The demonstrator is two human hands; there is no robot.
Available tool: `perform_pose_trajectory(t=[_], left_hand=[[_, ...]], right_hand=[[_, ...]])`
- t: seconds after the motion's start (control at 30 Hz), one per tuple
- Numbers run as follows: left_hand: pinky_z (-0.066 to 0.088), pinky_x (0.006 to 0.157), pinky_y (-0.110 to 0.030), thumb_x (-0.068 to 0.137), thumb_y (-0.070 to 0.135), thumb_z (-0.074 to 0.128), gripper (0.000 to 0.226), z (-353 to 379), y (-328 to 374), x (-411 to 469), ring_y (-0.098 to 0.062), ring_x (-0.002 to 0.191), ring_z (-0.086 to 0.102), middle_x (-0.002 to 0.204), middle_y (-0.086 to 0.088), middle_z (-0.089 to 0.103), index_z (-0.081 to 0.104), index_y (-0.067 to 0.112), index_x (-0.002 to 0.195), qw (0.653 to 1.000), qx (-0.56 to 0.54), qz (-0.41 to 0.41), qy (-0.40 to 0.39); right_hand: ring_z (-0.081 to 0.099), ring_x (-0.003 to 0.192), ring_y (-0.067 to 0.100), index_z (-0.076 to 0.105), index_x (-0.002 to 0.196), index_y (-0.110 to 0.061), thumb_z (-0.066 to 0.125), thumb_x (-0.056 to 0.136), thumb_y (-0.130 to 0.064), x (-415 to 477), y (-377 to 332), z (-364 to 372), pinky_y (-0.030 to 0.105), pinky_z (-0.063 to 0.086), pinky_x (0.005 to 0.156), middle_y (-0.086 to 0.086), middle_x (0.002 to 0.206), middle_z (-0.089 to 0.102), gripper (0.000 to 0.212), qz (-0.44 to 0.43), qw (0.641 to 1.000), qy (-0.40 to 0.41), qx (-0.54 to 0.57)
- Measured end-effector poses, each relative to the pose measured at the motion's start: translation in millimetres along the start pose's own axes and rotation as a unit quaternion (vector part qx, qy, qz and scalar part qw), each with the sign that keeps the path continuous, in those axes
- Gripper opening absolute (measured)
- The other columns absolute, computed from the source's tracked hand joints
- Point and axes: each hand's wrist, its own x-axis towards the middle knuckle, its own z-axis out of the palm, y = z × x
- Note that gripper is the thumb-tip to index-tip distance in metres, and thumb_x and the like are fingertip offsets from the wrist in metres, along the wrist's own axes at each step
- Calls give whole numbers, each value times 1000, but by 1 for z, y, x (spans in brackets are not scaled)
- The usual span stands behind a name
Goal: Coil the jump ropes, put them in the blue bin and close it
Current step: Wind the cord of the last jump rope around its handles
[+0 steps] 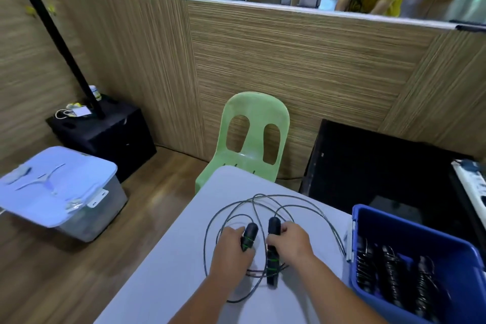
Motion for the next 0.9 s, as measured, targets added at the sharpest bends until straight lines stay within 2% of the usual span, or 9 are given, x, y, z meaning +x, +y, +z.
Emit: perform_pose_trajectory(t=[0.13,0.23,0.33,0.4,0.5,0.57,0.67,0.77,0.9], left_hand=[[38,55,-17,80,9,62,19,-14,11,-6,-11,66,55,88,3,53,54,26,82,999,-51,-6,2],[48,65,-18,80,12,69,28,-30,21,-9,-8,80,64,98,8,61,63,27,103,995,-95,-16,20],[47,68,-12,81,15,73,36,-49,33,-13,-1,83,65,96,13,69,63,28,113,986,-163,-24,21],[52,77,-19,82,19,76,34,-63,42,-15,0,87,66,94,15,71,64,32,111,980,-196,-22,22],[59,89,-40,77,26,75,28,-79,52,-21,-8,88,72,92,12,76,70,32,104,966,-257,-8,15],[60,89,-46,78,21,72,28,-88,58,-27,-16,90,75,92,6,79,74,28,106,955,-295,11,2],[63,86,-43,93,2,66,28,-99,69,-41,-18,90,76,95,0,80,75,17,114,931,-363,20,-15],[64,84,-44,98,3,63,25,-110,78,-60,-23,97,76,99,-3,80,76,18,113,906,-422,20,-32],[62,74,-37,100,5,62,26,-118,92,-91,-19,95,77,99,1,81,77,26,105,884,-464,34,-36]], right_hand=[[65,83,18,61,97,-18,77,75,-23,-8,-13,-7,27,44,62,3,92,71,27,-20,1000,1,21],[68,84,17,64,100,-22,78,77,-22,-18,-25,-13,29,50,68,1,92,73,27,-52,997,12,55],[72,79,19,70,93,-25,80,75,-22,-29,-37,-19,40,60,78,-2,80,76,21,-73,992,23,97],[74,77,18,72,89,-25,80,73,-24,-37,-45,-25,47,62,83,-2,76,76,17,-89,988,24,124],[70,71,14,75,84,-22,77,80,-20,-54,-58,-33,52,61,85,-5,72,75,5,-118,979,17,166],[68,70,14,75,84,-18,74,83,-17,-71,-67,-38,54,59,88,-3,72,74,2,-131,973,1,190],[73,84,27,78,91,-18,69,82,-17,-99,-76,-46,55,58,92,10,89,78,13,-144,967,-11,209],[73,82,25,78,92,-12,65,89,-10,-125,-79,-52,50,60,87,18,95,76,13,-152,961,-4,232],[73,96,39,78,96,-9,59,95,-8,-151,-77,-55,53,60,90,21,99,76,19,-145,949,-1,280]])
